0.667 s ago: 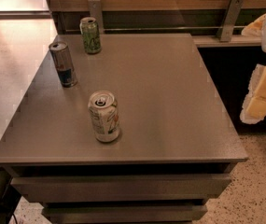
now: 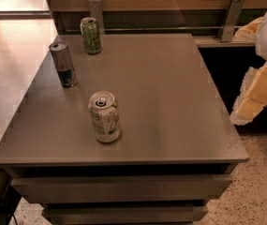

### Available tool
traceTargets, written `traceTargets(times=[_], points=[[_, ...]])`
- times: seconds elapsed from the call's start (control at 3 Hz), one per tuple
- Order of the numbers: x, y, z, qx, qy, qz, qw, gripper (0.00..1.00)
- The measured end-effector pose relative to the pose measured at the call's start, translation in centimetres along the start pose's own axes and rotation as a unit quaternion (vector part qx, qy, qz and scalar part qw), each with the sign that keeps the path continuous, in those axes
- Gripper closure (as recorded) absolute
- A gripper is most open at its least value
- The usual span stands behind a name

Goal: Knock 7up can over

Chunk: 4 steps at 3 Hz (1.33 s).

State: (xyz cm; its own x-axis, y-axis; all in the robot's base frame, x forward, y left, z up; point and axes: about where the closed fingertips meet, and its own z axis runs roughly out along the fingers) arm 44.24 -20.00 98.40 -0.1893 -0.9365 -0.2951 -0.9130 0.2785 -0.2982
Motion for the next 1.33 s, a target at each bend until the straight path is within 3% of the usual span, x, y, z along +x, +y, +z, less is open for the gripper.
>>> traceTargets(times=[0.33,0.67,1.0,1.33], points=[[-2.2,0.5,3.7,-0.012,-0.092,0.013,0.9956,0.0],[-5.0,1.2,7.0,-0.032,-0.189,0.029,0.981,0.0],[-7.8,1.7,9.0,-0.059,-0.273,0.032,0.9597,0.0],[-10.3,2.3,10.2,-0.087,-0.352,0.024,0.9315,0.0]])
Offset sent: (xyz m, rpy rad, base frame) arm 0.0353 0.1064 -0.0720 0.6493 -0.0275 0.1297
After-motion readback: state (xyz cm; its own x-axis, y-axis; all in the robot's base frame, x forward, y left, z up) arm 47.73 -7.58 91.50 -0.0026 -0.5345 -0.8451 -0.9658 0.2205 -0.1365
